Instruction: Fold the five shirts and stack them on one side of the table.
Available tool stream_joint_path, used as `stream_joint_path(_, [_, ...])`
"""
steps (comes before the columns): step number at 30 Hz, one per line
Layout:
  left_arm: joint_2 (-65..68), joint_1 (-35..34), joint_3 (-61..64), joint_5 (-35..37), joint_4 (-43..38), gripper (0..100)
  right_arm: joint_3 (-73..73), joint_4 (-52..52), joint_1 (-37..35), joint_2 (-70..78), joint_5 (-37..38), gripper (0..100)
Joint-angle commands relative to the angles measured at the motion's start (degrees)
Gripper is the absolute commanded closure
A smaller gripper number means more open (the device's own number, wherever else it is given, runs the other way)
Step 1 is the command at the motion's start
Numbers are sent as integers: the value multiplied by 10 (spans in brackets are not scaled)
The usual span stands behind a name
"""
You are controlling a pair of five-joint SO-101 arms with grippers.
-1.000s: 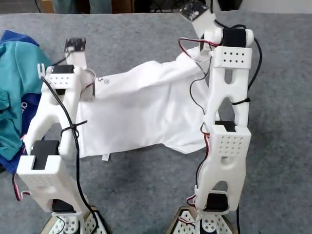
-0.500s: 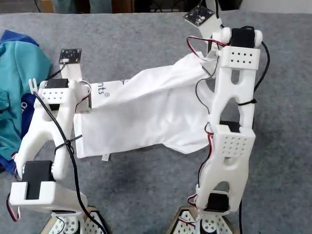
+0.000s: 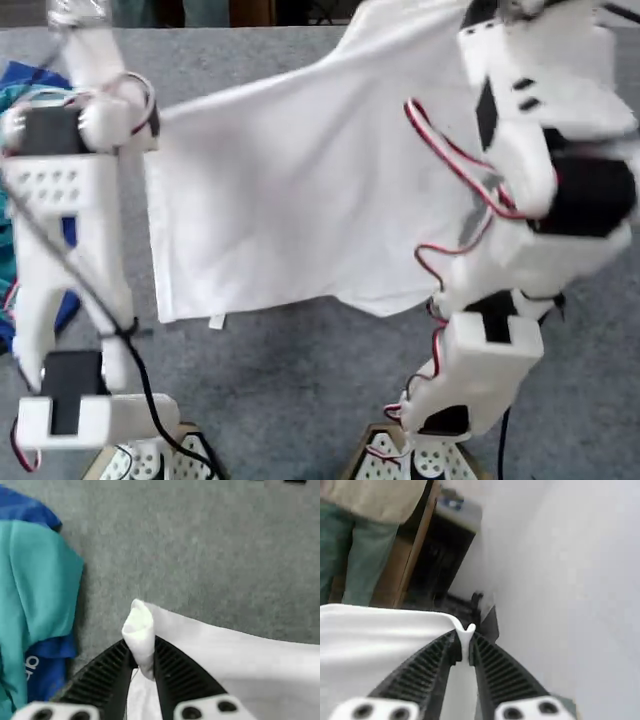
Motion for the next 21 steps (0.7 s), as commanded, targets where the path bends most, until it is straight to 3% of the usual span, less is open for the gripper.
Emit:
stream_joint_path(1, [-77,-7,-80,4,26,971,-17,-100,1,-42,-45,985])
stream_joint_path(9, [-218,-4,-87,4,33,971,-13,-222,-13,-100,-75,985])
stream_joint_path(21, [-376,-7,-51,4,84,971,25,-223,-16,-186,-74,985])
